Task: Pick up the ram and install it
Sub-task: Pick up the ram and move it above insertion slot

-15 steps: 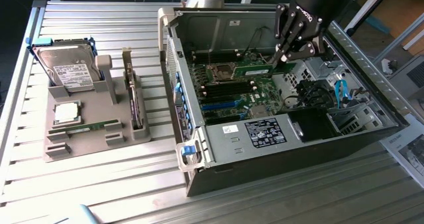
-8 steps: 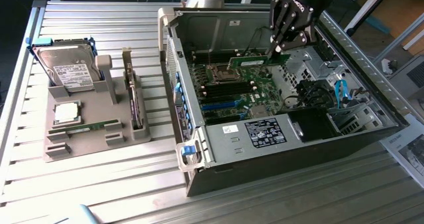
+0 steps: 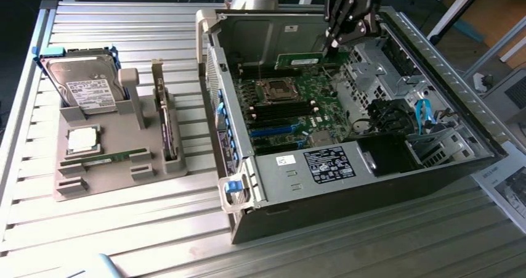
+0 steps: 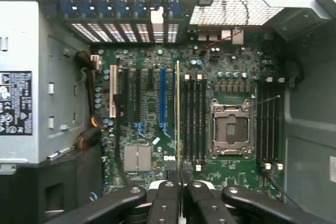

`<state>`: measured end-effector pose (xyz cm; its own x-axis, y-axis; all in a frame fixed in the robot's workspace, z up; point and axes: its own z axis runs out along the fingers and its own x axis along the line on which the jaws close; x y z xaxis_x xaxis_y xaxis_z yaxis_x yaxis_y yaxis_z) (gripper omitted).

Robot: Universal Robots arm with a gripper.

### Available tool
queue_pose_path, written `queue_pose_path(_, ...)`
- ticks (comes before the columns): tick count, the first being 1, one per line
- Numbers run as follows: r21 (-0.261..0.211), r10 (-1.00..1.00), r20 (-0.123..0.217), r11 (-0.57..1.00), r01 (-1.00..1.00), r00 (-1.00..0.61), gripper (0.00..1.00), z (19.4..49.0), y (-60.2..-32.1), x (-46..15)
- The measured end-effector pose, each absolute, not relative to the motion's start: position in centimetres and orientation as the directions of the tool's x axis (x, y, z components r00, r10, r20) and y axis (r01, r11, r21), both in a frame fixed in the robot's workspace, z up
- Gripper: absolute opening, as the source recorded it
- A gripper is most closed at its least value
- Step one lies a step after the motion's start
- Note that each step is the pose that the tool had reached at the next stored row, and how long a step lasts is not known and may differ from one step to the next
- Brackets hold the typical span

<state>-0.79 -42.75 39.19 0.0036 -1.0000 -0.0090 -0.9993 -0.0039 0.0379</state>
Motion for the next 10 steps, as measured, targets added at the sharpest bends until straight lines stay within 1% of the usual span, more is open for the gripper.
queue_pose_path(1,0.038,-1.000,-0.009,-0.004,-0.999,0.003,0.12,39.19,-42.18,-0.79)
queue_pose_path(3,0.038,-1.000,-0.009,-0.004,-0.999,0.004,0.12,39.19,-41.89,-0.78)
queue_pose_path(10,0.038,-1.000,-0.009,-0.004,-0.999,0.004,0.12,38.90,-41.87,-0.79)
